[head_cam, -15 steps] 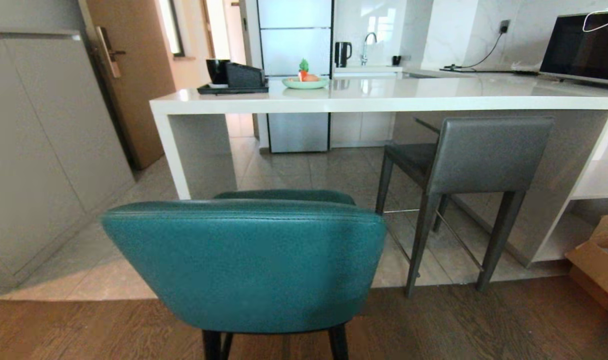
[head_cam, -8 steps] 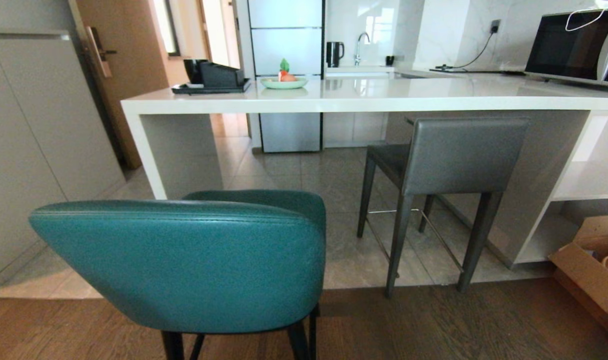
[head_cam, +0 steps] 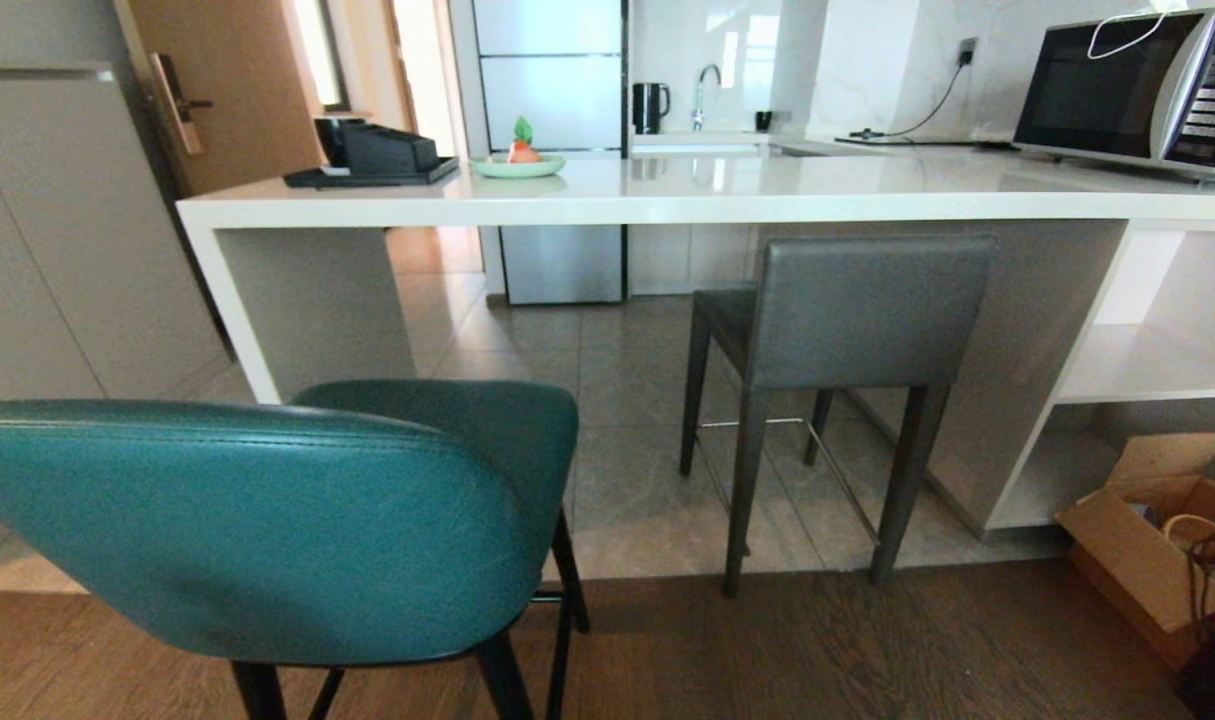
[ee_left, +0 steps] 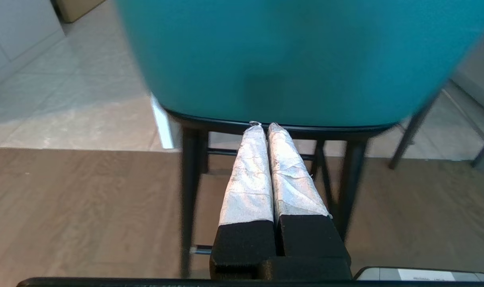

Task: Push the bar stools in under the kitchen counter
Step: Pull the gray chair out from under the dining table

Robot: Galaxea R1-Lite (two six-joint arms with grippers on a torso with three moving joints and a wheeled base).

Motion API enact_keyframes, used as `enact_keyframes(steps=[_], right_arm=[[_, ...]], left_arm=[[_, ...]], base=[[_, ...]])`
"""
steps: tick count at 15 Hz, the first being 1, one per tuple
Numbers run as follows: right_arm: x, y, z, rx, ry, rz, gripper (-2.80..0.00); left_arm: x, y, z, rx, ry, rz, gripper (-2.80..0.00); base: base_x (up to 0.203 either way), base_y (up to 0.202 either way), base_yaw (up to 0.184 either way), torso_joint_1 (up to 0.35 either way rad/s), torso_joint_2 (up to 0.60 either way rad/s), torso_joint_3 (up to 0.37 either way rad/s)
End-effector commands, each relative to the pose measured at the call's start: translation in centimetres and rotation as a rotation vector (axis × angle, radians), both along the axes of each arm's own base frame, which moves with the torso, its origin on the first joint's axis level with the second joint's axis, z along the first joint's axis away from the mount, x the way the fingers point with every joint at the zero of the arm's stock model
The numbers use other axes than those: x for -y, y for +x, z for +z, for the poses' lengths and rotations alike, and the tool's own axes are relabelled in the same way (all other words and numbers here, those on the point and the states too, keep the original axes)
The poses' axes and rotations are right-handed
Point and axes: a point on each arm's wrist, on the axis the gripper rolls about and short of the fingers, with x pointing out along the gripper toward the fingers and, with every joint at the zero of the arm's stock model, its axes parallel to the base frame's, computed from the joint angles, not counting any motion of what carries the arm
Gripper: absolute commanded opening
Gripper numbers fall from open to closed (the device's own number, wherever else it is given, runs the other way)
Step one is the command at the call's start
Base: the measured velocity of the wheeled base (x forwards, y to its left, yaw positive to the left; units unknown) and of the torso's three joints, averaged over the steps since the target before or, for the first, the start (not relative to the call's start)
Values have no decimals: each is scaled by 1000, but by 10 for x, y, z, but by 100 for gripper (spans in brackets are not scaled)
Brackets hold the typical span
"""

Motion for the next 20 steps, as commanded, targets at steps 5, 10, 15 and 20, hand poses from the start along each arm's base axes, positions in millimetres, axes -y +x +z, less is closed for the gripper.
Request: enact_keyframes(steps=[5,10,15,20], right_arm=[[0,0,-1,-5,1,-1,-280],[0,0,-1,-6,2,1,-280],[0,0,-1,-4,2,0,-280],[0,0,-1,-4,3,1,-280]], left_arm=[[0,0,0,-2,-1,0,-280],[0,0,0,-2,-1,0,-280],[0,0,0,-2,-1,0,-280],[0,0,0,-2,-1,0,-280]], base=[[0,-196,2,1,3,2],[0,-197,2,1,1,3],[0,-195,3,2,2,2],[0,-192,3,3,3,1]])
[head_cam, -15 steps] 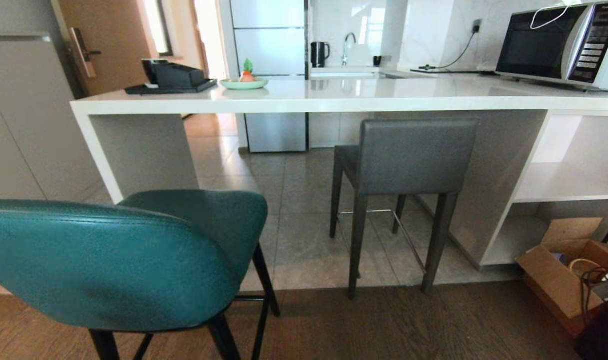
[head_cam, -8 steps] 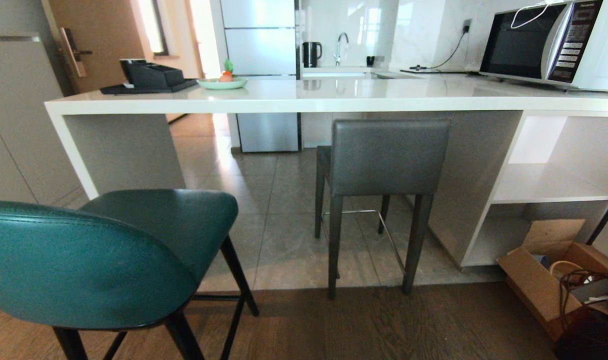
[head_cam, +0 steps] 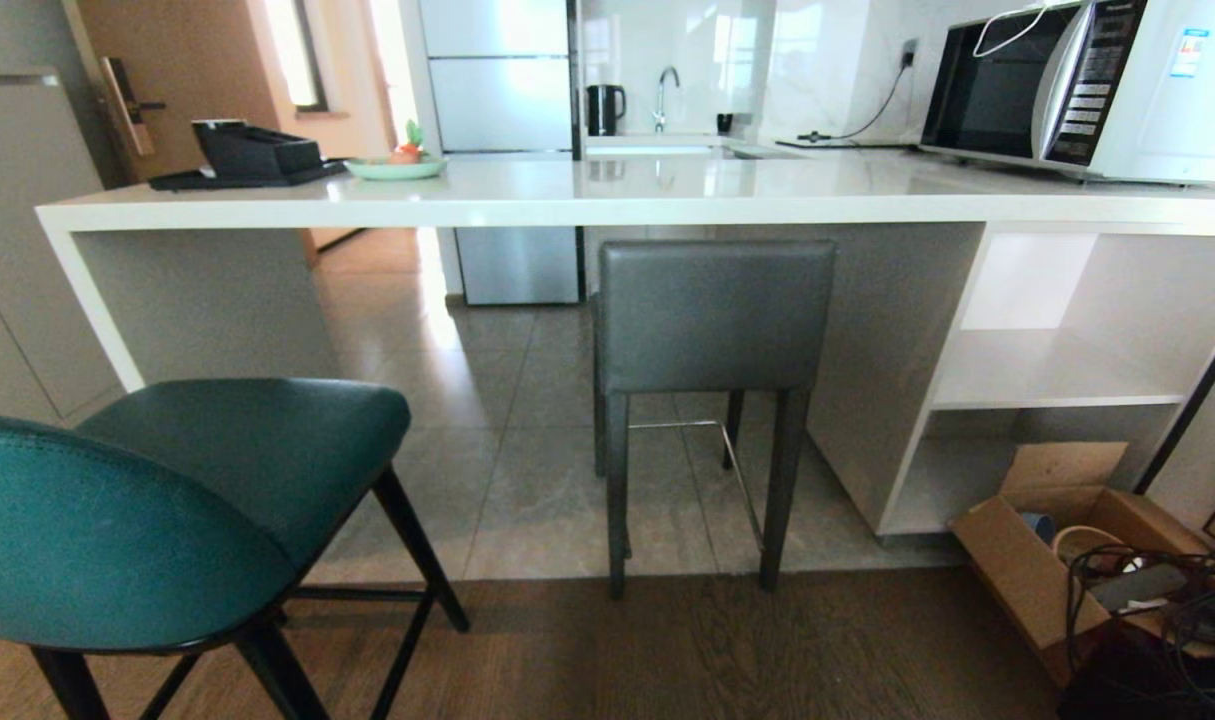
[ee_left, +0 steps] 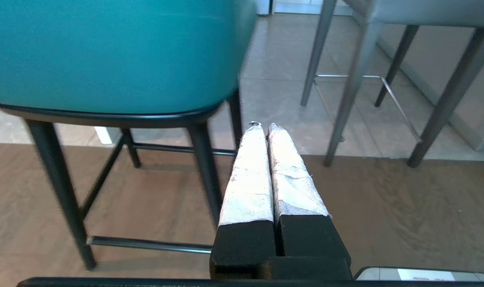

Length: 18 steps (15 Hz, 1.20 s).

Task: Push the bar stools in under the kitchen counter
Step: Pull the gray chair out from under the dining table

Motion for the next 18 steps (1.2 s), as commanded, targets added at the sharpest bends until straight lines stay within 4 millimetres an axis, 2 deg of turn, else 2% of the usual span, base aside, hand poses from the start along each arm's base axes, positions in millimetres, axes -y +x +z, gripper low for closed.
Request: enact_keyframes(steps=[1,11,18], right_arm=[[0,0,-1,-6,0,0,-280],[0,0,-1,-5,1,-1,-280],[0,0,-1,-5,2,-3,-280]], left_arm=[[0,0,0,-2,-1,0,-280],[0,0,0,-2,-1,0,-280],[0,0,0,-2,-1,0,-280]], base=[[0,-189,0,7,-2,-2],[0,-190,1,3,2,2],[19,-14,1,0,0,2]])
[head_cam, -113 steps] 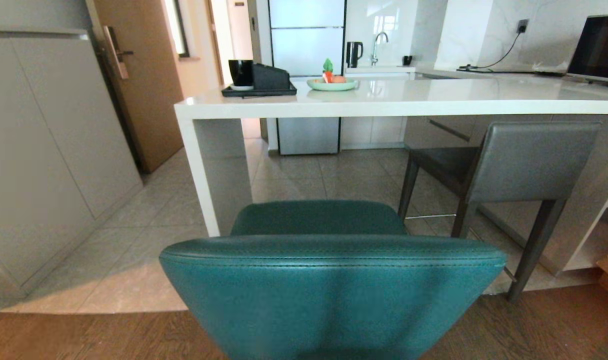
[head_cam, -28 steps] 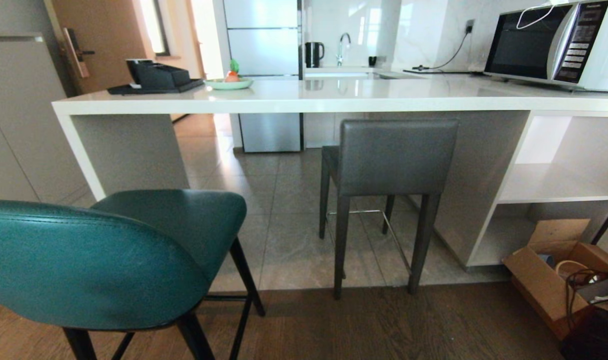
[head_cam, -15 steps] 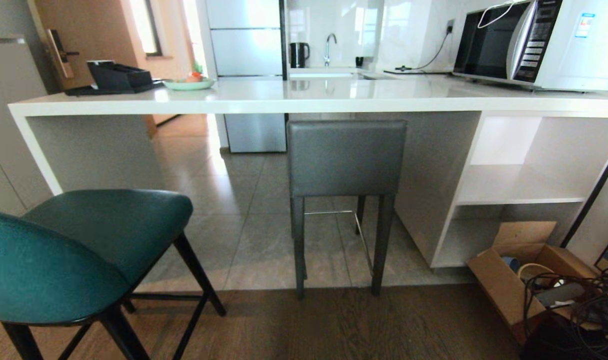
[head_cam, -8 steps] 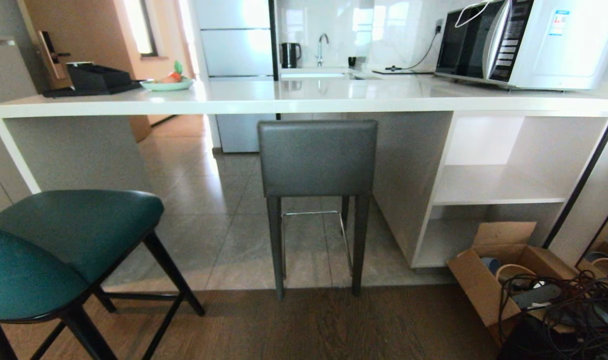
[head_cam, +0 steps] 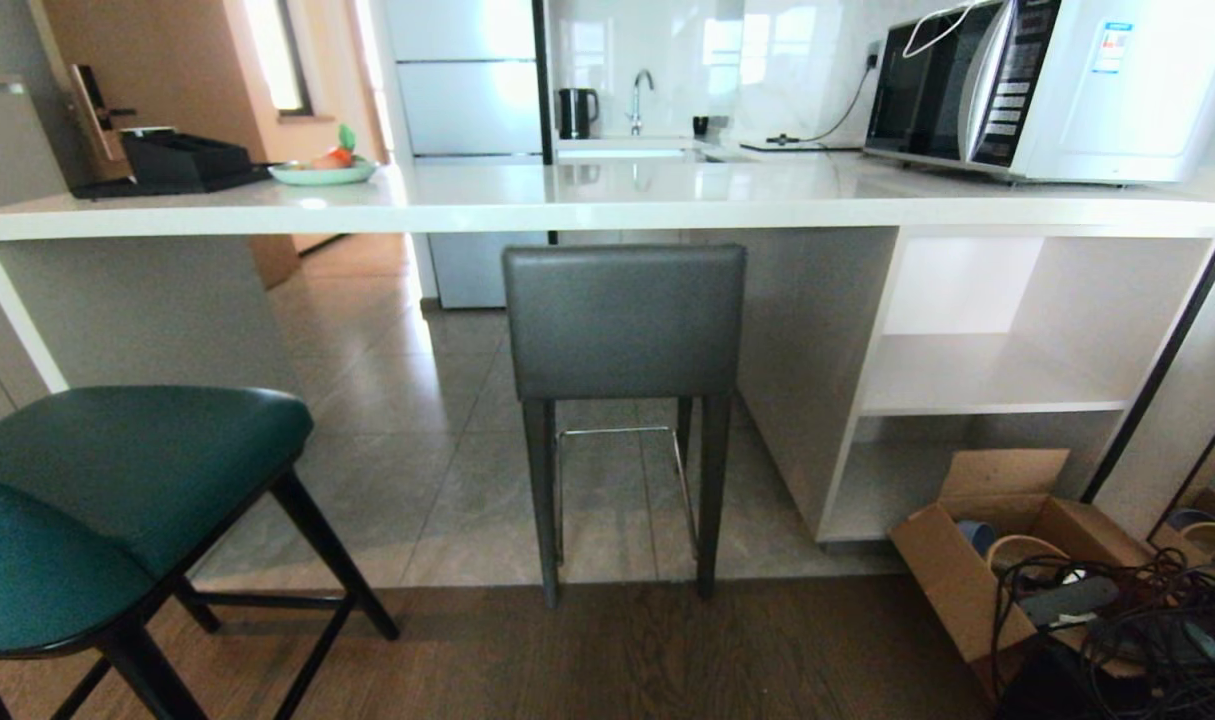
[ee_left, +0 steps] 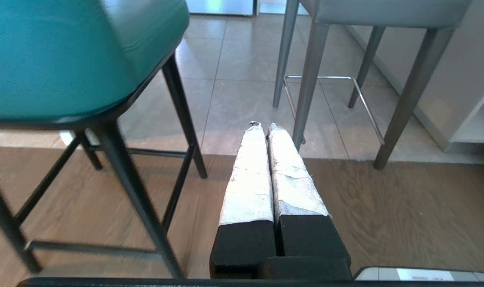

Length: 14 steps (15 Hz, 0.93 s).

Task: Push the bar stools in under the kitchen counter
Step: Pull the gray chair out from under the dining table

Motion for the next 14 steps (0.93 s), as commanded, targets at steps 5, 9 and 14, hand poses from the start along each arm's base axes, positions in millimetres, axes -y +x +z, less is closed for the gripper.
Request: enact_keyframes(steps=[5,9,14], right_arm=[[0,0,-1,-6,0,0,-280],[0,0,-1,-5,0,-1,-280],[0,0,-1,-5,0,0,-280]], left_arm=[[0,0,0,-2,-1,0,-280],[0,0,0,-2,-1,0,-280],[0,0,0,-2,-1,0,-280]], base=[[193,0,2,3,4,1],[195,0,1,4,1,3],[194,0,2,4,2,3]])
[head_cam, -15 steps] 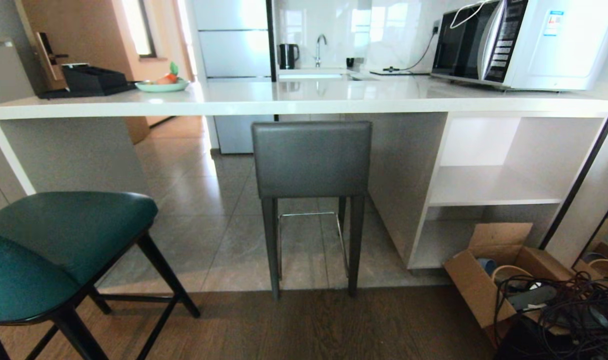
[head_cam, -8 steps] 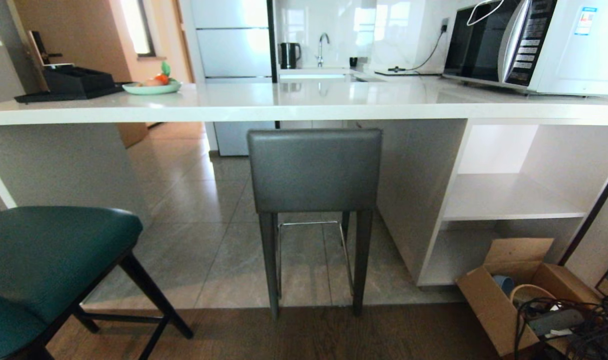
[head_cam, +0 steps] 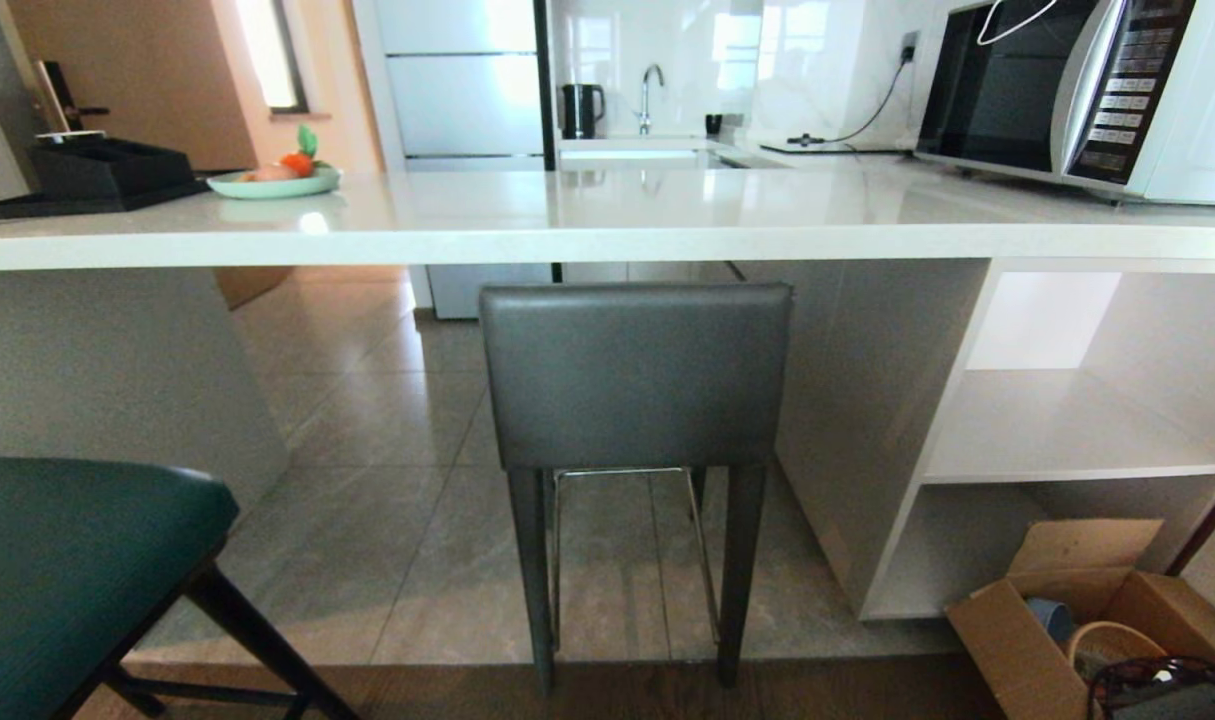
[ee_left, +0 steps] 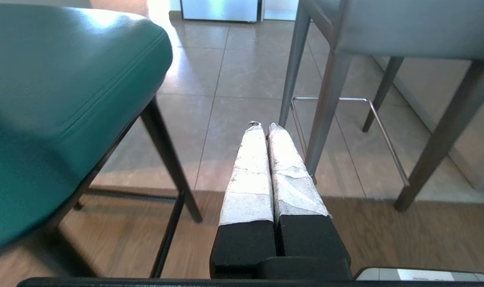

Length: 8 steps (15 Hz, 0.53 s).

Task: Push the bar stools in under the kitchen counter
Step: Pull the gray chair out from under the dining table

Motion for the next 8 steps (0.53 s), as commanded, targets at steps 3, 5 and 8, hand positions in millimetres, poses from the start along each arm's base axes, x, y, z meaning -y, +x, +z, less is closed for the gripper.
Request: enact_keyframes(steps=[3,5,8], right_arm=[[0,0,-1,-4,0,1,-280],[0,0,-1,-4,1,1,-280],[0,0,-1,-5,1,1,-280]], left_arm=[[0,0,0,-2,0,0,-280],[0,0,0,-2,0,0,-280],[0,0,0,-2,0,0,-280]], base=[[194,0,3,1,3,-1],[195,0,1,3,-4,1],[194,0,4,3,5,4]])
